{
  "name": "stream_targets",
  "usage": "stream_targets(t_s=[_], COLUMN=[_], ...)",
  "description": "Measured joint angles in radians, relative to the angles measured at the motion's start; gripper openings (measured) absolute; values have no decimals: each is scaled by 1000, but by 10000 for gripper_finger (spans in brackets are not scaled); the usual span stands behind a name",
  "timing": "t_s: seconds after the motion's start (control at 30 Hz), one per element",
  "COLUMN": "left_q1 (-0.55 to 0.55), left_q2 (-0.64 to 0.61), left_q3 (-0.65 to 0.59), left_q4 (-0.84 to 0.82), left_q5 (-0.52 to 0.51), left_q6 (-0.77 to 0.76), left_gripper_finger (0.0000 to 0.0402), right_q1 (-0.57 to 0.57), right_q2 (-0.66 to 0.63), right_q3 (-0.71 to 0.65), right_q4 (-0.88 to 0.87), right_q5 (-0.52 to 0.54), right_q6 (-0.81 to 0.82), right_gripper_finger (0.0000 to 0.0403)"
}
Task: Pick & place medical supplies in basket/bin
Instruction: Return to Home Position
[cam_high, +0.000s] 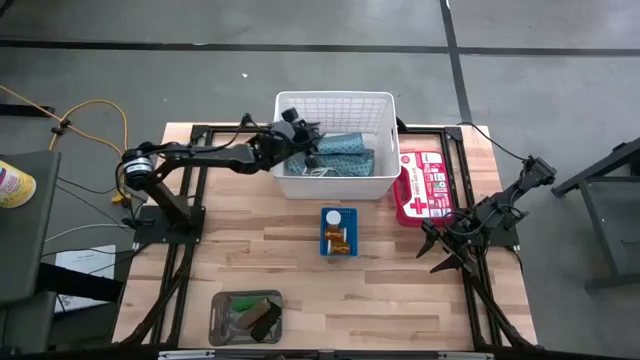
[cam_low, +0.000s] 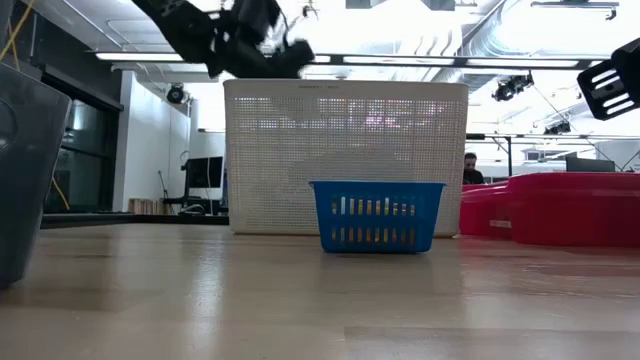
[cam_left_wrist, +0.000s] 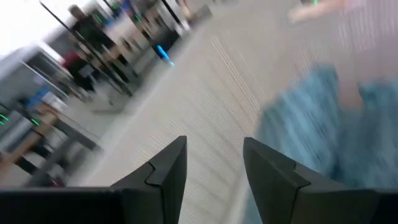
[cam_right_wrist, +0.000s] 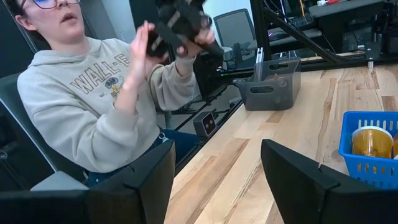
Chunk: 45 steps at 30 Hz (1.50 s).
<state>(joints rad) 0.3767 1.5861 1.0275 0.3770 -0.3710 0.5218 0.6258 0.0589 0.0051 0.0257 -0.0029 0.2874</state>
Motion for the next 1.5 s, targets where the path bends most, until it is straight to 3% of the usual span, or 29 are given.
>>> stream_targets(t_s=[0.37, 0.87, 1.13, 1.5], left_q1=[-14, -89, -227, -524], left_q2=[-204, -239, -239, -239], left_q3=[0, 0, 0, 0], left_q4=[-6, -58, -95, -121], left_q5=[-1, -11, -159, -407], left_q6=[83, 64, 30, -16], left_gripper_finger=[150, 150, 150, 150], right_q1=[0, 0, 0, 0], right_q2=[0, 0, 0, 0], right_q3=[0, 0, 0, 0], right_q4=[0, 0, 0, 0], right_q5=[0, 0, 0, 0], right_q6=[0, 0, 0, 0], right_gripper_finger=[226, 226, 226, 226])
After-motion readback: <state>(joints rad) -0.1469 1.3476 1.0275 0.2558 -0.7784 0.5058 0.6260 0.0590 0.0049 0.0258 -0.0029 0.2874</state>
